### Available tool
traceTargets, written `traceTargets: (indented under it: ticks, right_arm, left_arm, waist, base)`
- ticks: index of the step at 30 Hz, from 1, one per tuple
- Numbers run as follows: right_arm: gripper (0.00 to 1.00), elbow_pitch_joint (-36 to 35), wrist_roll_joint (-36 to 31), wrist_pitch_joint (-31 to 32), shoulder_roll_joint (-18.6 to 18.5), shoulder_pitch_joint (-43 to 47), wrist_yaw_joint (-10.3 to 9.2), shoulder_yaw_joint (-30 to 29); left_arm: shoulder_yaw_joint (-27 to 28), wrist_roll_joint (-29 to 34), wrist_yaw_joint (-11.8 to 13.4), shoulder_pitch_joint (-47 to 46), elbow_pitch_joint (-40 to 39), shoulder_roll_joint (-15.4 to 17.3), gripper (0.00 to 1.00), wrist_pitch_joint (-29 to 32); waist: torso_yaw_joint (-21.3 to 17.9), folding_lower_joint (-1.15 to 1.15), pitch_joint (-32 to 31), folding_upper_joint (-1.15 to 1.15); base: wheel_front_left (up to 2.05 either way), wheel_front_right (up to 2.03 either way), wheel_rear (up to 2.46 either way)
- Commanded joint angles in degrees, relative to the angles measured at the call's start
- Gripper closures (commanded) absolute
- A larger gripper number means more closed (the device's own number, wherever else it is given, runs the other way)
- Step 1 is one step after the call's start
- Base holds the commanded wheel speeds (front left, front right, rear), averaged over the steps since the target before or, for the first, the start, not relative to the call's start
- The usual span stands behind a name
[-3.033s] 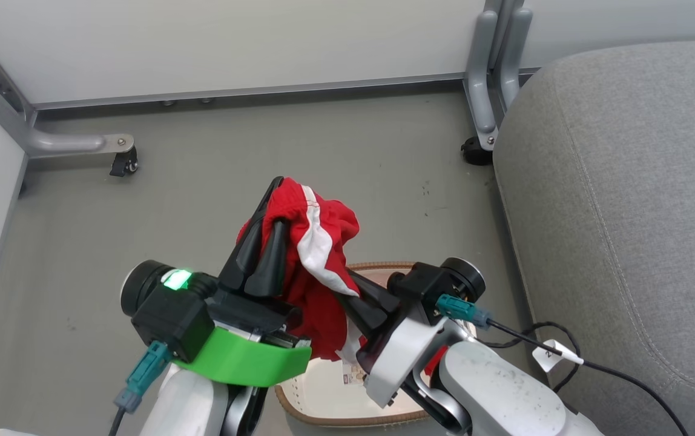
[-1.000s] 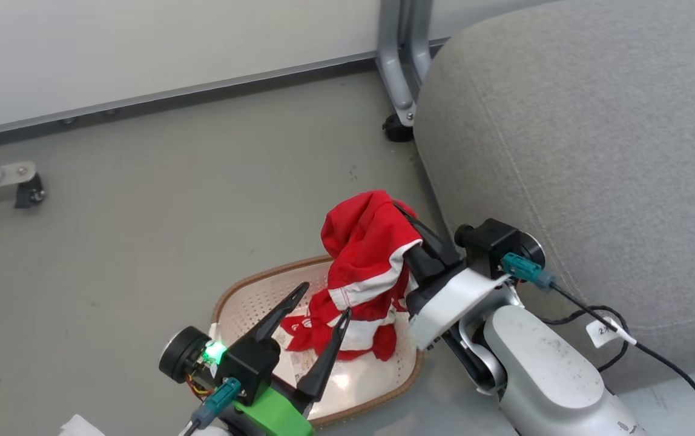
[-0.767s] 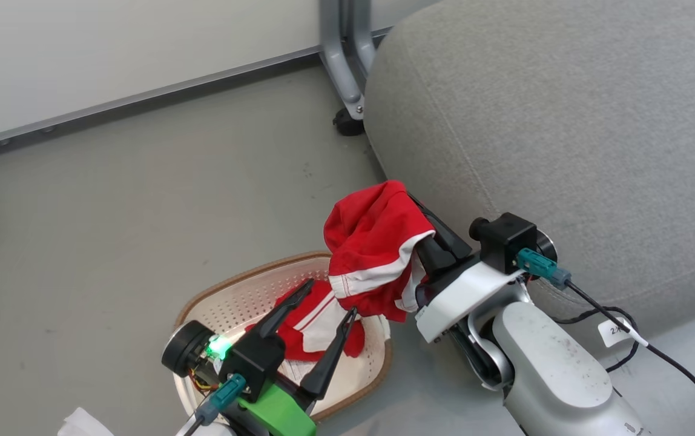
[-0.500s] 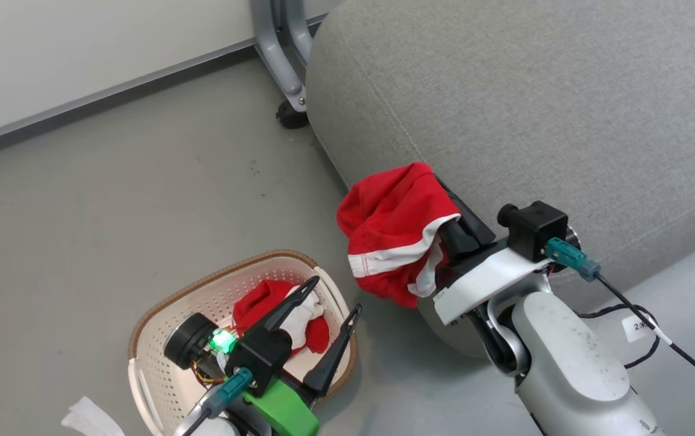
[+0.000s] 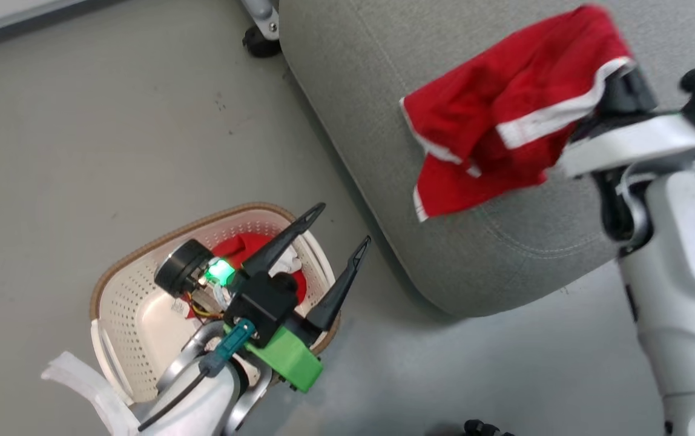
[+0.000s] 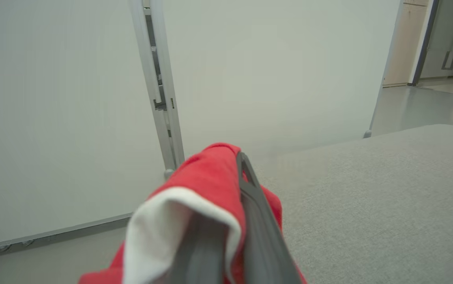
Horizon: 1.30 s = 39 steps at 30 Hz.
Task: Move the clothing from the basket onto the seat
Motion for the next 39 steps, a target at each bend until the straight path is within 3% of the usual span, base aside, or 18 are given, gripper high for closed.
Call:
traceTargets:
  ticks: [1,10,16,17,18,19,20,28,39]
  right_arm:
    - [1.00,0.3,-0.3,-0.2,-1.0,-2.3,-0.02,-1.6]
    - [1.00,3.8,-1.6,-0.2,-8.6,-14.0,-0.03,-14.7]
    - [1.00,10.4,-3.0,-0.2,-11.3,-16.2,-0.03,-19.0]
    - [0.89,11.7,-3.4,-0.2,-11.7,-16.3,-0.03,-19.6]
    - [0.51,12.8,-3.8,-0.2,-11.7,-16.0,-0.03,-20.2]
    - [0.04,14.3,-4.0,-0.2,-11.3,-15.4,-0.03,-20.9]
    - [0.00,15.4,-4.2,-0.2,-11.0,-14.9,-0.03,-21.6]
    - [0.00,16.7,-4.9,-0.2,-8.0,-9.0,-0.04,-25.1]
    - [0.00,6.1,-6.8,-0.2,-0.8,4.9,-0.03,-25.2]
  left_arm:
    - [0.2,0.3,-0.1,-1.7,-0.4,0.4,0.00,-0.3]
    - [-1.5,2.1,-0.6,-8.2,-0.8,-0.1,0.00,-1.8]
    - [-2.8,2.5,-0.8,-10.9,-0.2,-0.6,0.00,-3.2]
    - [-3.1,2.5,-0.9,-11.4,-0.1,-0.7,0.00,-3.3]
    - [-3.3,2.5,-0.9,-11.6,0.1,-0.7,0.00,-3.7]
    - [-3.5,2.5,-1.0,-11.8,0.5,-0.7,0.00,-3.8]
    - [-3.7,2.4,-1.0,-11.9,0.8,-0.7,0.00,-4.0]
    - [-4.0,1.3,-0.6,-11.4,2.7,-0.8,0.00,-5.4]
    - [-2.8,-1.0,1.1,-8.5,5.1,-0.8,0.00,-7.8]
  waist:
    - [4.3,0.00,6.4,0.00]
    - [10.1,0.00,14.4,0.00]
    - [12.5,0.00,18.0,0.00]
    - [12.8,0.00,18.5,0.00]
    - [13.0,0.00,18.7,0.00]
    - [13.1,0.00,18.8,0.00]
    - [13.2,0.00,18.9,0.00]
    - [12.5,0.00,17.6,0.00]
    - [11.8,0.00,10.9,0.00]
  base:
    - [0.00,0.00,0.00]
    - [0.00,0.00,0.00]
    - [0.00,0.00,0.00]
    - [0.00,0.00,0.00]
    - [0.00,0.00,0.00]
    - [0.00,0.00,0.00]
    - [0.00,0.00,0.00]
    - [0.00,0.00,0.00]
    - [0.00,0.00,0.00]
